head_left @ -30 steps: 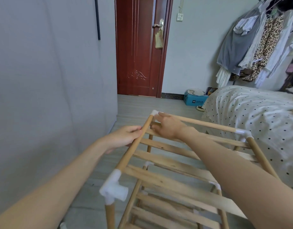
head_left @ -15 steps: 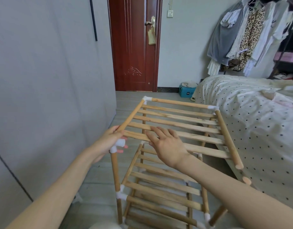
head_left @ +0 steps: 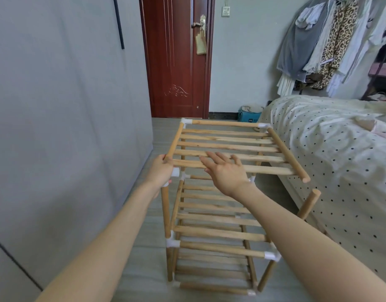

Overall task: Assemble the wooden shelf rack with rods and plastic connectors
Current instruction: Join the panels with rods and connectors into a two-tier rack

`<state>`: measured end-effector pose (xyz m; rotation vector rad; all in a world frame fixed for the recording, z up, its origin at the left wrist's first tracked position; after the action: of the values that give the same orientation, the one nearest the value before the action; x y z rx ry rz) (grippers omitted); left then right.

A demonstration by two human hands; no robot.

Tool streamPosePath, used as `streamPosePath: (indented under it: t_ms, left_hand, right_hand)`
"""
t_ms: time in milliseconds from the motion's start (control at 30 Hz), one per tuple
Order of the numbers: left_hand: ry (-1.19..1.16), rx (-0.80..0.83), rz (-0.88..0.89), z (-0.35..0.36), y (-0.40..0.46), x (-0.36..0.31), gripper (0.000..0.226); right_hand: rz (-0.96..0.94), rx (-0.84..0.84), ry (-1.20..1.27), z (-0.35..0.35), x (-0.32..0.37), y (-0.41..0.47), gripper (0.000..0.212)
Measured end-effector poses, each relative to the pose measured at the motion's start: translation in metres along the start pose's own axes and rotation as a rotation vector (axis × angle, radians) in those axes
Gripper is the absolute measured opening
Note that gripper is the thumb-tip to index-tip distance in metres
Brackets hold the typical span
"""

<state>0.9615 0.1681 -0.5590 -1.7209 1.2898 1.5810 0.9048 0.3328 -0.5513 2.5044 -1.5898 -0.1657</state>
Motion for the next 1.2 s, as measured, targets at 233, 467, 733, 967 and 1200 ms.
streamPosePath:
  t_ms: [233,467,733,967,1200]
  left_hand:
    - [-0.093,0.007,0.008,0.018,0.011,-0.005,0.029]
    - [-0.163,0.088,0.067,-0.004,-0.04,0.041,0.042]
    - [0.281,0.132,-0.377,-0.081,-0.177,0.284,0.036]
    - [0.636,0.319,-0.663,-0.142,-0.26,0.422,0.047]
    - [0.997,0.444,-0.587,-0.144,-0.285,0.454,0.037]
  right_hand:
    - [0.179,-0.197,0.156,0.011,0.005,-0.008,0.057]
    - [0.016,-0.325,0.435,0.078,0.051,-0.105,0.04]
    - [-0.004,0.71,0.311,0.27,0.132,-0.168,0.051]
    - [-0.038,1.056,0.146,0.383,0.166,-0.182,0.055]
    - [-0.168,1.096,-0.011,0.443,0.176,-0.194,0.059]
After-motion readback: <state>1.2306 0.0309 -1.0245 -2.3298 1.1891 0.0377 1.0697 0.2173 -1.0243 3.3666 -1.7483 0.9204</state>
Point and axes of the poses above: each hand's wrist, its own y-axis towards the middle knuckle, its own z-axis out of the palm, x = y × z, the point moved 6 cm from there along y, towards the middle knuckle, and after that the axes turned 15 degrees about z, right-handed, at the moved point
